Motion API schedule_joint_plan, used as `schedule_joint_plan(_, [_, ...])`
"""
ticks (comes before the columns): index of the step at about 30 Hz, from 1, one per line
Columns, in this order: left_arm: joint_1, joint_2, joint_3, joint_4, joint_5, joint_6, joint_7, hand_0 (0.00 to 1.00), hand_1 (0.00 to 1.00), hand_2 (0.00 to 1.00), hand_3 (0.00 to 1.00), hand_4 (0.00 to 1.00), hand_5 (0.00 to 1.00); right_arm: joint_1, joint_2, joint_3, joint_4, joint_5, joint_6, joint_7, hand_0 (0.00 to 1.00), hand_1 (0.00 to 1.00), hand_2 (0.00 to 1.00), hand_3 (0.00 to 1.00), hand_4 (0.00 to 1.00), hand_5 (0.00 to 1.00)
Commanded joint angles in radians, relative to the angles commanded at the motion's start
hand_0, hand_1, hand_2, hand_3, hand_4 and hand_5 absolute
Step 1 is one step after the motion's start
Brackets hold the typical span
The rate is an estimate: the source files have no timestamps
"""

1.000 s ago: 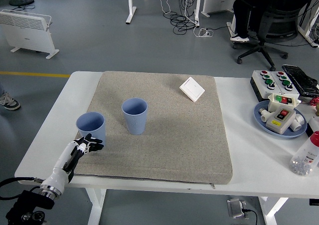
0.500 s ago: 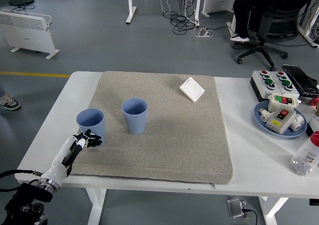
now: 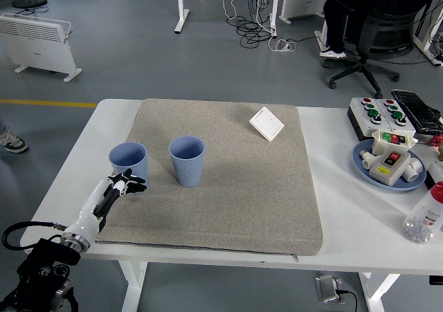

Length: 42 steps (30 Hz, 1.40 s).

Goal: Push cup pick cup insert cup

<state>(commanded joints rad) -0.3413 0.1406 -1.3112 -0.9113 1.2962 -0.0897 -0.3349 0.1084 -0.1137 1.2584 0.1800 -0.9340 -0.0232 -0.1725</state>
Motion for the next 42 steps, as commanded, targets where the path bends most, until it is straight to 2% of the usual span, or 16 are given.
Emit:
schedule_joint_plan(6, [-0.043,0.004,0.014,0.054,-0.009,0.003,-0.011,0.751,0.597,0.528,0.526,0.623,0.998,0.001,0.000,-0.004,0.000,0.001,0.000,0.000,0.754,0.626,0.648,0.557,0.079,0.468])
schedule_joint_plan(12, [-0.073,0.005,0.020,0.081,0.001,0.003,-0.009,0.751,0.597,0.525,0.524,0.622,0.998,0.000,0.000,-0.007,0.000,0.002,0.001,0.000,0.754,0.626,0.648,0.557,0.079,0.469])
schedule_joint_plan(18, [-0.123,0.007,0.039,0.138,0.003,0.000,-0.014,0.751,0.594,0.524,0.521,0.621,0.998,0.001,0.001,-0.007,0.000,-0.002,0.001,-0.002,0.754,0.626,0.648,0.558,0.079,0.470])
schedule_joint_plan(28, [-0.189,-0.008,0.051,0.240,-0.020,0.009,-0.058,0.750,0.584,0.514,0.511,0.612,0.998,0.003,0.002,-0.012,0.000,-0.004,0.000,-0.003,0.754,0.626,0.649,0.557,0.078,0.470])
schedule_joint_plan(34, [-0.222,-0.011,0.064,0.282,-0.039,0.009,-0.068,0.750,0.580,0.513,0.510,0.611,0.998,0.003,0.001,-0.018,0.000,0.000,0.001,-0.005,0.754,0.626,0.649,0.557,0.078,0.471])
schedule_joint_plan(38, [-0.227,-0.012,0.069,0.290,-0.043,0.009,-0.069,0.750,0.580,0.512,0.506,0.608,0.998,0.003,0.001,-0.019,0.000,0.000,0.001,-0.005,0.754,0.626,0.649,0.558,0.078,0.471])
schedule_joint_plan(42, [-0.261,-0.021,0.103,0.334,-0.058,0.005,-0.069,0.750,0.580,0.512,0.506,0.608,0.998,0.004,0.002,-0.023,0.000,-0.006,0.002,-0.006,0.754,0.626,0.649,0.558,0.078,0.471])
